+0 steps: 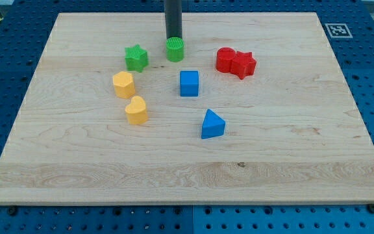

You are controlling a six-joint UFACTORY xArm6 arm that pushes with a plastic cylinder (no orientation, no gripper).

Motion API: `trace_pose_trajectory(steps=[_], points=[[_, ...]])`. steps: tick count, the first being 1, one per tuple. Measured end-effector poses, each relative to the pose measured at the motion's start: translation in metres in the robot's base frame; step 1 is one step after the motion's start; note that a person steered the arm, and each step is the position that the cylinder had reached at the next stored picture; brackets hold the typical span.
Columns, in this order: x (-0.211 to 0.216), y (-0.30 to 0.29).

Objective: Move the red star to the top right side of the blue triangle

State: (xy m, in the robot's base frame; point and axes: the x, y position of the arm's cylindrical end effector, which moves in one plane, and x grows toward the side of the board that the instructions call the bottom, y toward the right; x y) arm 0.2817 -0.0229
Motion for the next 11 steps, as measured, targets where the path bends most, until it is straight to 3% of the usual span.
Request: trace_pose_trajectory(steps=[2,3,9,10,11], points=[[-0.005,0.106],[0.011,0.126],[0.13,0.143],[0.131,0.184],[0.129,0.275]])
